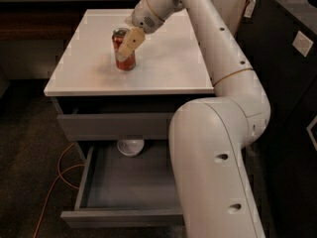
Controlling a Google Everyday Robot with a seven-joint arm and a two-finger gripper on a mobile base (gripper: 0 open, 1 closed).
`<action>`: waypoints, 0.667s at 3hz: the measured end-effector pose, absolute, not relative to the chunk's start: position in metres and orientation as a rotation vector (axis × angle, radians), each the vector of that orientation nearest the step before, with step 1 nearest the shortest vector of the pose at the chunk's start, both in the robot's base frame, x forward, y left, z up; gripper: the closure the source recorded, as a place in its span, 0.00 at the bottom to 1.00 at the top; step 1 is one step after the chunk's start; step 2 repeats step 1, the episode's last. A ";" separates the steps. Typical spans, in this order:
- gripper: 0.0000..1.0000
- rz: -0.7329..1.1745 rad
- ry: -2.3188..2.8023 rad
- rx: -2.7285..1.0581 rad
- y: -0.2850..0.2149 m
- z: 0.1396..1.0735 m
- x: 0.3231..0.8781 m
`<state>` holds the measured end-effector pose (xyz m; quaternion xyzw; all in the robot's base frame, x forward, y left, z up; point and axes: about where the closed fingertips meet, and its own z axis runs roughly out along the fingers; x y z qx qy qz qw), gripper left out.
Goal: Pick coke can from middle drawer and place on counter
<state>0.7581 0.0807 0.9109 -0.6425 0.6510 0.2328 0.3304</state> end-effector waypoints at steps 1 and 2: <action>0.00 0.609 1.702 -1.680 0.081 0.911 0.758; 0.00 0.609 1.702 -1.680 0.081 0.911 0.758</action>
Offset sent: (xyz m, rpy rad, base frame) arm 0.0000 0.0000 0.0000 0.0000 0.0000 0.0000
